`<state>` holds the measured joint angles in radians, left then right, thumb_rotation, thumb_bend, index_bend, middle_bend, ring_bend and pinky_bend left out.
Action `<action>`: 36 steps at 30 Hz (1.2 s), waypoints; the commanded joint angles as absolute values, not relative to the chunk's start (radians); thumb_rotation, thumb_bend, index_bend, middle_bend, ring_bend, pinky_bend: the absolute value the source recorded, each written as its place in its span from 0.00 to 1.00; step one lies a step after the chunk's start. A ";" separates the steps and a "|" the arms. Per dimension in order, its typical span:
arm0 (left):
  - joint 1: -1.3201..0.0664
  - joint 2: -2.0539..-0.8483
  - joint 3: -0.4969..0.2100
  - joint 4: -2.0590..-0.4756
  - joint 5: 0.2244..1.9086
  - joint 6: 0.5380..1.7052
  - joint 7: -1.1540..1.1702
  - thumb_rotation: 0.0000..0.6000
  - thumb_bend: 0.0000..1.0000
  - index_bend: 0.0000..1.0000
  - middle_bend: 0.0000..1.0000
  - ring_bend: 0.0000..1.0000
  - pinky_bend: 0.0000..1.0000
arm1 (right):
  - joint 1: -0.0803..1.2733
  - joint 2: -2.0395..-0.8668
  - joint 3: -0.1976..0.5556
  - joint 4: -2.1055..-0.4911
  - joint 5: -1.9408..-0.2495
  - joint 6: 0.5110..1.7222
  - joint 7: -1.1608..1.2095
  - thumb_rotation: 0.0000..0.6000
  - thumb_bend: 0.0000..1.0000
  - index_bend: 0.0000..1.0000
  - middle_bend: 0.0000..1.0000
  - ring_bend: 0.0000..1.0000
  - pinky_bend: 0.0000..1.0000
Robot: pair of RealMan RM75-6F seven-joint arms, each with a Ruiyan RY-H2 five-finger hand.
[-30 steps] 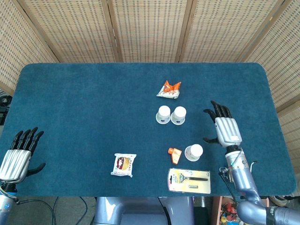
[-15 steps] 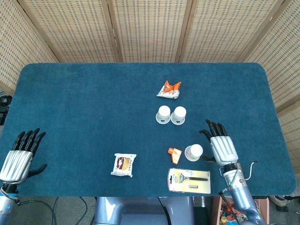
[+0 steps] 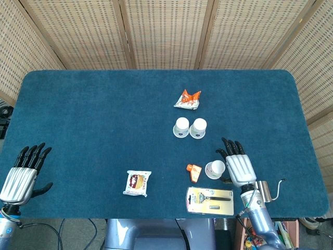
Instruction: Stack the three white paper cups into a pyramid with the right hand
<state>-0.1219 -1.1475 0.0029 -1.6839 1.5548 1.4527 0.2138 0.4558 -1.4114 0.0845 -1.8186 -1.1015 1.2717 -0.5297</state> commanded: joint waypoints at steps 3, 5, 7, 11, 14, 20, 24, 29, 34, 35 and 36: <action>-0.122 -1.149 0.004 -1.686 1.558 1.453 0.216 1.00 0.20 0.00 0.00 0.00 0.00 | 0.458 -1.422 0.086 -1.804 -1.087 1.260 -0.536 1.00 0.01 0.28 0.00 0.00 0.00; -0.122 -1.149 0.004 -1.687 1.558 1.453 0.217 1.00 0.20 0.00 0.00 0.00 0.00 | 0.460 -1.430 0.090 -1.785 -1.075 1.250 -0.533 1.00 0.01 0.28 0.00 0.00 0.00; -0.123 -1.150 0.004 -1.687 1.558 1.451 0.217 1.00 0.20 0.00 0.00 0.00 0.00 | 0.463 -1.440 0.095 -1.762 -1.061 1.237 -0.527 1.00 0.01 0.28 0.00 0.00 0.00; -0.126 -1.150 0.002 -1.685 1.552 1.444 0.214 1.00 0.20 0.00 0.00 0.00 0.00 | 0.464 -1.456 0.100 -1.737 -1.059 1.232 -0.518 1.00 0.02 0.32 0.00 0.00 0.00; -0.126 -1.150 0.002 -1.684 1.552 1.445 0.213 1.00 0.20 0.00 0.00 0.00 0.00 | 0.464 -1.464 0.102 -1.725 -1.054 1.224 -0.513 1.00 0.02 0.33 0.00 0.00 0.00; -0.126 -1.151 0.000 -1.683 1.551 1.446 0.213 1.00 0.20 0.00 0.00 0.00 0.00 | 0.463 -1.483 0.104 -1.703 -1.065 1.221 -0.496 1.00 0.02 0.40 0.00 0.00 0.00; -0.126 -1.152 0.000 -1.683 1.551 1.446 0.213 1.00 0.20 0.00 0.00 0.00 0.00 | 0.464 -1.490 0.105 -1.700 -1.068 1.220 -0.498 1.00 0.03 0.40 0.00 0.00 0.00; -0.125 -1.150 -0.001 -1.682 1.550 1.448 0.208 1.00 0.20 0.00 0.00 0.00 0.00 | 0.465 -1.496 0.107 -1.702 -1.066 1.216 -0.501 1.00 0.03 0.41 0.00 0.00 0.00; -0.125 -1.150 -0.001 -1.681 1.549 1.448 0.208 1.00 0.20 0.00 0.00 0.00 0.00 | 0.465 -1.501 0.106 -1.709 -1.069 1.216 -0.506 1.00 0.03 0.41 0.00 0.00 0.00; -0.125 -1.150 -0.001 -1.681 1.549 1.449 0.208 1.00 0.20 0.00 0.00 0.00 0.00 | 0.466 -1.503 0.107 -1.710 -1.071 1.217 -0.508 1.00 0.03 0.43 0.00 0.00 0.00; -0.124 -1.149 -0.002 -1.682 1.550 1.451 0.208 1.00 0.20 0.00 0.00 0.00 0.00 | 0.467 -1.504 0.108 -1.708 -1.073 1.218 -0.510 1.00 0.03 0.45 0.00 0.00 0.00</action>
